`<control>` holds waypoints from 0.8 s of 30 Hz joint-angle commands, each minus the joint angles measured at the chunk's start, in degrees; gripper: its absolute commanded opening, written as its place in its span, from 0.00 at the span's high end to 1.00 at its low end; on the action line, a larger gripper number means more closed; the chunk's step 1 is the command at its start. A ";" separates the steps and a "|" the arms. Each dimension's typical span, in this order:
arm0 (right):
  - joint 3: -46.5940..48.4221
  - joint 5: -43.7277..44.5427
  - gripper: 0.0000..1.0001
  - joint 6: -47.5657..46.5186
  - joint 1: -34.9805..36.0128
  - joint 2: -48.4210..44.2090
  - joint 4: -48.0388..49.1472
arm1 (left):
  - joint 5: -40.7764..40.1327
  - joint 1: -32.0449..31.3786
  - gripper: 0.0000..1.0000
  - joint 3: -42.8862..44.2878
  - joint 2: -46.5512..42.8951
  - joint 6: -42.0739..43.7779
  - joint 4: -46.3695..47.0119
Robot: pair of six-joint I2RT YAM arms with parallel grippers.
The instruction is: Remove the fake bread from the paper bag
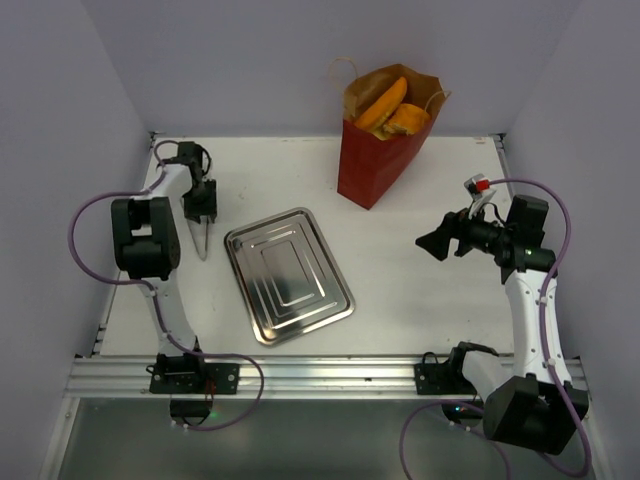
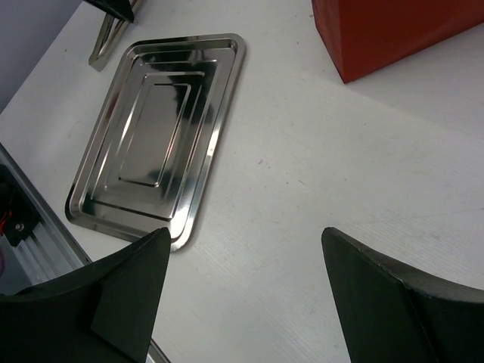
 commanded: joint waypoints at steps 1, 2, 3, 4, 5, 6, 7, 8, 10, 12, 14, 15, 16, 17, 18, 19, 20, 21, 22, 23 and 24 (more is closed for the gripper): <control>0.01 -2.03 0.14 -1.28 -0.45 -0.85 1.25 | 2.75 0.67 0.49 -0.01 -10.17 -0.42 3.29; -0.07 -2.03 0.14 -1.28 -0.37 -0.77 1.25 | 2.76 0.67 0.43 -0.97 -11.67 -0.59 4.34; -0.07 -2.03 0.14 -1.28 -0.45 -0.85 1.25 | 4.24 0.67 0.35 -1.77 -14.64 -0.77 5.05; -0.07 -2.12 0.14 -1.36 -0.45 -0.85 1.16 | 6.00 0.93 0.22 -2.82 -16.15 -0.94 6.01; -0.07 -2.12 0.14 -1.36 -0.37 -0.94 1.16 | 6.19 0.93 0.19 -3.96 -17.73 -1.47 7.41; 0.01 -2.12 0.14 -1.54 -0.37 -0.94 0.99 | 5.76 1.19 0.16 -6.41 -20.53 -1.73 8.04; 0.01 -2.29 0.14 -1.54 -0.37 -0.94 0.90 | 5.49 1.37 0.08 -7.91 -21.95 -2.26 8.83; 0.10 -2.38 0.14 -1.54 -0.45 -0.77 0.90 | 4.88 1.54 0.01 -9.58 -23.27 -2.61 10.14; 0.10 -2.64 0.14 -1.63 -0.37 -0.77 0.72 | 3.74 2.25 0.00 -14.85 -26.35 -3.66 11.20; 0.19 -3.26 0.14 -2.06 -0.45 -0.85 0.55 | 3.47 2.86 0.01 -20.11 -28.02 -4.46 12.61; 0.19 -3.52 0.14 -2.24 -0.37 -0.85 0.46 | 3.29 3.13 0.00 -22.94 -28.29 -5.43 14.45; 0.19 -3.61 0.14 -2.42 -0.37 -0.85 0.46 | 1.72 3.30 0.00 -24.17 -28.29 -5.69 15.16; 0.28 -3.61 0.14 -2.51 -0.45 -0.94 0.28 | 1.62 3.56 0.00 -26.01 -28.12 -6.13 16.73; 0.19 -3.70 0.14 -2.59 -0.45 -0.77 0.28 | 1.62 3.57 0.01 -26.64 -27.59 -6.39 17.44; 0.19 -3.70 0.14 -2.68 -0.37 -0.85 0.28 | 1.88 3.65 0.00 -27.00 -27.07 -6.66 18.06; 0.10 -3.70 0.14 -2.68 -0.45 -0.77 0.37 | 1.88 3.66 0.01 -27.35 -26.54 -7.09 19.11; 0.19 -3.70 0.14 -2.77 -0.45 -0.77 0.28 | 1.88 3.66 0.01 -27.35 -25.93 -7.27 19.55; 0.10 -3.53 0.14 -2.77 -0.45 -0.77 0.28 | 1.36 3.66 0.01 -27.09 -24.44 -7.45 19.91; 0.02 -3.44 0.14 -2.86 -0.45 -0.77 0.28 | 1.10 3.66 0.00 -26.83 -23.73 -7.62 20.52; 0.01 -3.44 0.14 -2.86 -0.45 -0.77 0.28 | 0.83 3.74 0.01 -26.30 -22.94 -7.63 20.96; -0.07 -3.52 0.14 -2.94 -0.45 -0.77 0.28 | 0.66 3.66 0.01 -26.03 -21.45 -7.63 21.49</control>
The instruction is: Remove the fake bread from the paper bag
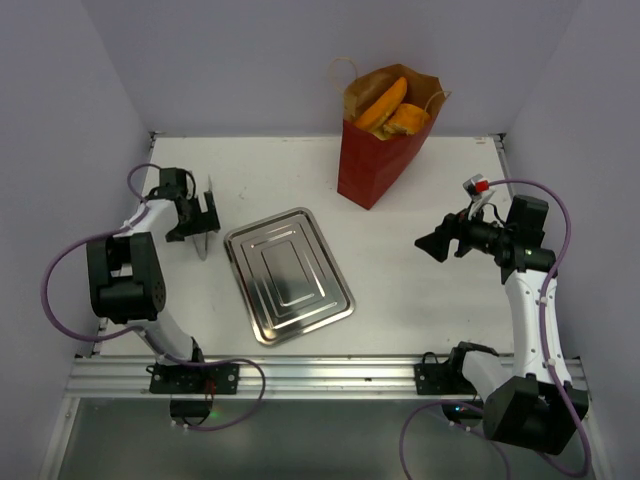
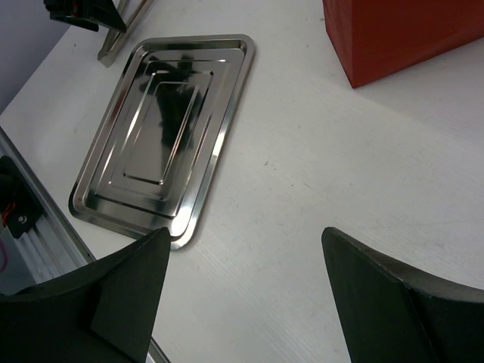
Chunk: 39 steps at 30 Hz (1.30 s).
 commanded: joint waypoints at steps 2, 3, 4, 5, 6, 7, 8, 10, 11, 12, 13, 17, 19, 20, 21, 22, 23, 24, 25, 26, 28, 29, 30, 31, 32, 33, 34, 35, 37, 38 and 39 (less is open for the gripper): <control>-0.05 -1.75 0.14 -1.46 -0.32 -0.68 0.54 | -2.08 0.47 0.01 2.49 3.33 -1.26 7.37; -0.05 -1.84 0.14 -1.55 -0.32 -0.68 0.54 | -2.95 0.46 0.02 3.02 5.16 -1.26 7.55; -0.05 -1.84 0.14 -1.55 -0.50 -0.68 0.54 | -3.31 0.46 0.02 3.72 6.14 -1.35 7.47; -0.05 -1.84 0.14 -1.55 -0.50 -0.68 0.54 | -3.40 0.55 0.03 4.86 8.15 -1.35 7.55; -0.14 -1.84 0.14 -1.63 -0.41 -0.68 0.54 | -4.01 0.47 0.05 5.48 9.13 -1.53 7.55; -0.14 -1.67 0.14 -1.63 -0.50 -0.59 0.54 | -4.27 0.46 0.07 5.92 9.83 -1.62 7.55; -0.14 -1.75 0.14 -1.72 -0.59 -0.50 0.54 | -4.36 0.46 0.08 6.27 10.54 -1.62 7.82; -0.05 -1.84 0.14 -1.72 -0.59 -0.50 0.54 | -5.07 0.46 0.12 7.24 11.77 -1.70 8.17; -0.14 -2.02 0.14 -1.81 -0.67 -0.50 0.54 | -5.42 0.46 0.14 7.50 12.21 -1.62 8.43; -0.23 -2.19 0.14 -1.81 -0.59 -0.42 0.54 | -5.94 0.46 0.17 7.77 12.30 -1.44 8.61; -0.23 -2.28 0.14 -1.81 -0.76 -0.42 0.63 | -6.12 0.46 0.18 7.94 12.56 -1.09 8.70; -0.23 -2.46 0.14 -1.81 -0.85 -0.33 0.54 | -6.04 0.55 0.38 8.03 13.35 -0.65 8.87; -0.23 -2.55 0.14 -1.90 -0.85 -0.33 0.54 | -5.34 0.55 0.48 7.68 13.79 -0.65 9.05; -0.23 -2.55 0.14 -1.90 -0.85 -0.41 0.54 | -5.16 0.47 0.53 7.59 13.88 -0.65 9.05; -0.23 -2.46 0.14 -1.81 -0.94 -0.50 0.54 | -4.81 0.46 0.63 7.33 13.88 -0.65 9.22; -0.23 -2.46 0.14 -1.90 -0.94 -0.59 0.54 | -4.63 0.46 0.69 6.81 13.80 -0.65 9.49; -0.23 -2.54 0.14 -1.90 -1.11 -0.59 0.54 | -4.19 0.55 0.77 6.54 13.45 -0.56 9.66; -0.23 -2.55 0.14 -1.90 -1.11 -0.68 0.54 | -3.93 0.47 0.80 6.37 13.01 -0.56 9.75; -0.31 -2.55 0.14 -1.99 -1.11 -0.59 0.54 | -3.49 0.46 0.85 6.10 12.66 -0.56 9.93; -0.32 -2.55 0.14 -2.16 -1.11 -0.76 0.63 | -2.62 0.46 0.94 5.84 11.35 -0.65 10.01; -0.49 -2.46 0.14 -2.60 -1.20 -0.77 0.54 | -1.30 0.46 1.00 5.75 9.59 -1.09 10.28; -0.58 -2.46 0.14 -2.95 -1.20 -0.85 0.54 | -0.33 0.55 1.00 5.66 7.49 -1.26 10.37; -0.58 -2.37 0.14 -3.21 -1.20 -0.77 0.54 | 2.72 0.55 1.00 5.66 6.16 -1.70 10.45; -0.23 -2.20 0.14 -3.39 -1.29 -0.77 0.46 | 4.41 0.47 1.00 5.49 4.84 -1.97 10.72; 0.29 -2.28 0.14 -4.09 -1.29 -0.33 0.02 | 6.08 0.46 1.00 5.14 1.61 -2.23 11.07; 1.26 -2.20 0.14 -4.70 -1.29 0.11 -1.99 | 9.92 0.46 1.00 3.91 -0.25 -3.19 12.11; 3.79 -1.15 0.14 -5.49 -1.20 1.16 -2.88 | 11.96 0.46 1.00 2.95 -3.92 -3.72 12.91; 5.12 -0.79 0.14 -5.15 -1.12 1.69 -3.41 | 16.33 0.46 0.99 0.59 -5.70 -5.12 13.87; 10.46 1.22 0.15 -3.67 -1.11 3.70 -5.25 | 21.19 0.55 0.85 -2.32 -10.70 -6.62 16.95; 12.32 2.36 0.16 -2.18 -1.03 4.59 -5.43 | 25.21 0.55 0.83 -3.82 -12.21 -8.28 18.87; 16.00 3.77 0.16 -0.86 -1.11 5.46 -5.52 | 27.60 0.47 0.82 -6.88 -13.53 -9.08 20.20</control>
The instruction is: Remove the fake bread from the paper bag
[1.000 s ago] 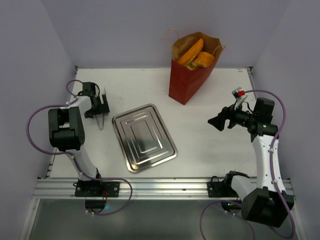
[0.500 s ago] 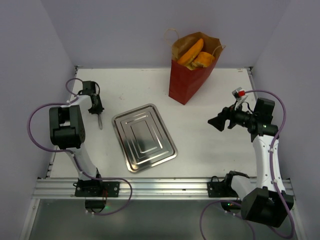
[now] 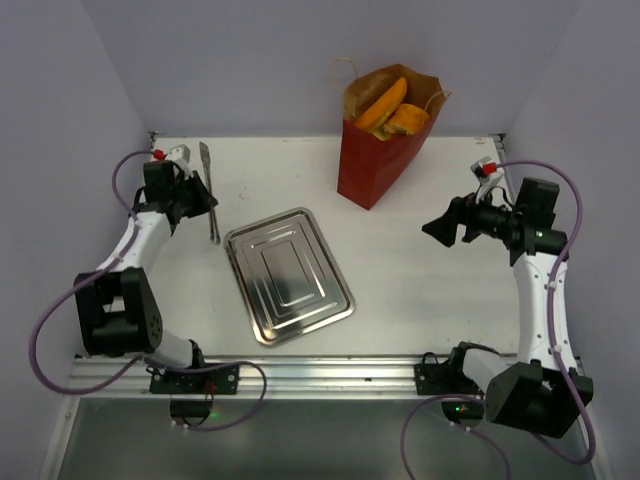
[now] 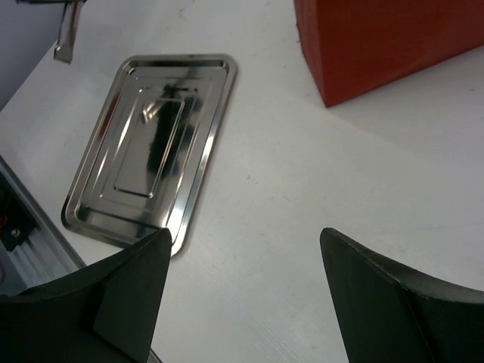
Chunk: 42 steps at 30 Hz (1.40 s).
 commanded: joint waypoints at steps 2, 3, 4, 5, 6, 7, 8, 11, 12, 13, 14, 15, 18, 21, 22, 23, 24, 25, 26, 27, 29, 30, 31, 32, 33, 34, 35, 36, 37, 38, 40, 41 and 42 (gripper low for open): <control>12.67 8.25 0.18 5.63 0.46 4.14 -0.78 | 18.20 0.42 0.75 -7.32 -8.45 -6.31 9.54; 16.08 10.55 0.18 7.04 0.81 5.02 -0.87 | 20.50 0.42 0.73 -9.69 -9.42 -7.10 10.43; 17.77 12.49 0.19 9.40 1.86 5.90 -1.13 | 22.26 0.42 0.69 -10.93 -11.17 -7.90 11.39; 19.09 16.34 0.20 10.99 2.39 7.39 -1.22 | 25.58 0.42 0.67 -12.25 -11.97 -9.90 13.58; 21.19 18.64 0.20 13.10 3.01 7.93 -0.70 | 27.53 0.42 0.66 -13.48 -12.85 -11.06 16.47; 22.25 20.31 0.21 17.38 4.40 8.54 -0.43 | 30.34 0.42 0.64 -15.93 -14.42 -12.29 17.98; 23.05 21.55 0.21 19.16 5.20 8.98 0.53 | 31.41 0.42 0.64 -16.65 -14.96 -13.69 19.04; 27.09 29.19 0.22 26.28 9.07 11.35 1.24 | 34.74 0.42 0.61 -18.67 -17.25 -15.71 21.67; 29.10 33.21 0.22 28.13 10.47 12.93 1.59 | 35.80 0.42 0.60 -19.37 -18.30 -16.60 22.90; 31.03 36.38 0.22 31.54 11.00 14.86 2.11 | 37.20 0.42 0.60 -20.51 -18.83 -18.17 24.66; 31.05 36.41 0.23 32.97 11.53 14.88 2.29 | 37.65 0.42 0.59 -20.78 -19.27 -18.53 24.94; 32.88 39.81 0.23 35.42 12.41 16.88 2.38 | 37.92 0.42 0.59 -21.05 -19.97 -18.71 25.02; 35.53 42.48 0.24 37.28 13.29 19.79 3.17 | 38.89 0.42 0.58 -22.10 -21.29 -19.77 25.81; 37.64 44.14 0.25 39.22 13.82 23.30 4.75 | 40.12 0.33 0.58 -22.89 -22.43 -20.82 26.26; 38.43 45.63 0.25 39.83 13.82 25.14 5.02 | 40.29 0.33 0.58 -22.98 -22.79 -20.91 26.34; 39.31 46.34 0.25 40.10 15.48 26.12 5.37 | 40.30 0.42 0.58 -22.98 -23.14 -21.00 26.08; 41.14 46.87 0.26 40.62 16.54 27.17 5.55 | 40.30 0.42 0.58 -22.98 -23.84 -21.09 25.99; 42.21 48.27 0.26 40.80 17.07 29.36 5.63 | 40.56 0.42 0.58 -22.98 -24.11 -21.44 25.99; 43.09 49.15 0.26 41.15 17.86 30.51 5.81 | 40.56 0.33 0.59 -22.90 -24.37 -21.61 25.99; 44.92 50.20 0.27 41.50 19.34 31.57 5.90 | 40.56 0.42 0.59 -22.63 -24.89 -21.79 25.91; 47.47 53.97 0.28 42.12 20.76 35.07 6.16 | 40.65 0.33 0.59 -22.19 -25.42 -21.97 25.47; 48.62 54.60 0.28 43.25 21.81 36.40 5.99 | 40.56 0.42 0.59 -21.67 -25.95 -21.88 25.03; 49.59 56.09 0.29 43.70 22.26 37.72 5.81 | 40.56 0.33 0.59 -21.40 -26.13 -21.70 24.59; 50.56 57.15 0.30 44.40 22.52 38.95 5.55 | 40.56 0.33 0.59 -21.31 -26.39 -21.62 23.89; 51.78 59.42 0.30 45.80 22.96 41.22 5.46 | 40.47 0.42 0.59 -21.23 -27.00 -21.70 23.54; 52.58 60.14 0.32 46.42 23.05 42.38 5.29 | 40.56 0.33 0.59 -21.31 -27.36 -21.70 23.36; 53.63 60.93 0.33 47.04 23.14 43.52 4.76 | 40.65 0.33 0.59 -21.40 -27.53 -21.79 23.01; 53.82 62.50 0.33 48.17 23.14 45.18 4.58 | 40.73 0.33 0.59 -21.49 -28.14 -21.96 22.83; 53.99 63.04 0.34 48.71 23.14 45.98 4.49 | 40.82 0.33 0.59 -21.49 -28.50 -21.97 22.57; 54.60 63.13 0.34 49.15 23.14 46.77 4.49 | 41.00 0.33 0.59 -21.49 -28.85 -22.05 22.30; 54.96 62.70 0.36 50.55 23.14 48.62 4.49 | 41.17 0.42 0.59 -21.40 -29.73 -22.23 21.95; 55.13 62.35 0.36 50.99 23.14 48.97 4.49 | 41.17 0.33 0.59 -21.23 -29.99 -22.14 21.51; 55.14 62.17 0.37 51.69 23.14 49.41 4.49 | 41.17 0.33 0.59 -21.22 -30.43 -22.05 21.25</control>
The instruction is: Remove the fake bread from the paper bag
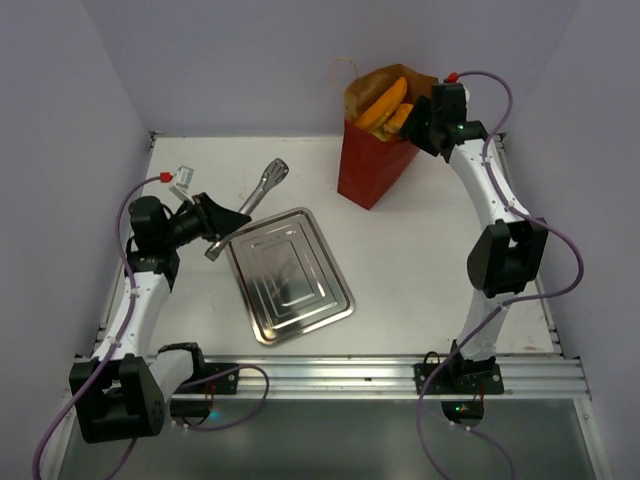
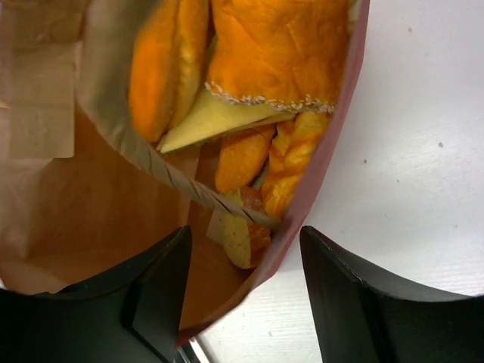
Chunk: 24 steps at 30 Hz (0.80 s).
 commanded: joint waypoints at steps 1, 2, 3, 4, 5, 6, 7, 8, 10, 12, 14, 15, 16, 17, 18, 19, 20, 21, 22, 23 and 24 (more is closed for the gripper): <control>2.90 2.50 0.37 3.99 -0.16 0.78 0.58 | 2.05 0.33 0.59 1.59 -2.24 -1.11 -1.35; 3.16 2.76 0.38 4.16 -0.16 0.96 0.67 | 1.96 0.42 0.59 1.59 -2.59 -1.12 -1.44; 3.34 3.11 0.39 4.25 -0.16 1.14 0.67 | 2.14 0.42 0.59 1.59 -2.77 -1.12 -1.62; 3.60 4.07 0.40 4.34 -0.16 1.75 0.67 | 2.14 0.33 0.59 1.51 -2.94 -1.12 -1.79; 4.04 4.69 0.40 4.34 -0.16 2.02 0.84 | 2.14 0.33 0.59 1.51 -3.29 -1.03 -1.97; 4.30 5.22 0.42 4.25 -0.16 2.37 0.93 | 2.23 0.33 0.59 1.59 -3.47 -0.85 -2.15; 4.65 6.35 0.44 3.99 -0.16 2.98 1.37 | 2.40 0.33 0.59 1.59 -3.65 -0.76 -2.58; 5.00 6.80 0.46 3.81 -0.25 3.25 1.63 | 2.58 0.33 0.60 1.68 -3.91 -0.68 -2.76; 5.10 6.89 0.60 2.85 -0.42 3.60 2.33 | 3.28 0.25 0.61 2.12 -4.09 -0.68 -3.11; 3.61 7.16 0.79 1.18 -0.69 2.99 3.65 | 3.46 -0.02 0.62 3.34 -4.61 0.02 -3.99; 1.07 6.81 0.90 -0.75 -0.86 1.24 7.42 | 3.28 -0.98 0.63 4.49 -4.88 0.38 -4.96; 0.10 6.72 0.99 -3.80 -0.86 0.44 9.09 | 3.19 -1.51 0.63 5.02 -4.97 0.55 -5.31; -1.13 6.80 1.00 -5.31 -0.86 -0.43 12.41 | 2.76 -1.86 0.63 6.59 -5.05 0.73 -6.01; -2.88 6.72 1.00 -9.07 -0.95 -2.36 14.01 | 2.41 -3.00 0.63 7.39 -5.23 0.82 -6.36; -3.60 6.63 1.00 -11.37 -0.95 -3.33 15.24 | 2.14 -3.53 0.63 8.18 -5.40 0.99 -6.80; -4.91 6.46 1.00 -13.48 -0.95 -4.47 17.43 | 1.70 -3.97 0.63 9.67 -5.49 0.99 -7.33; -5.36 5.84 1.00 -15.85 -1.13 -5.53 18.15 | 1.61 -4.84 0.63 10.29 -5.76 0.91 -7.33; -5.71 4.62 1.00 -20.66 -1.30 -7.45 18.51 | 1.52 -5.29 0.63 10.90 -5.67 0.91 -7.33; -6.15 3.04 1.00 -22.97 -1.48 -8.34 19.03 | 1.26 -5.55 0.63 11.52 -5.76 0.65 -9.51; -7.02 1.29 1.00 -27.69 -2.00 -9.31 19.04 | 1.09 -6.17 0.63 12.66 -5.76 0.56 -9.62; -7.82 -0.04 1.00 -29.57 -2.18 -11.50 19.04 | 0.82 -6.17 0.63 13.19 -5.76 0.47 -9.79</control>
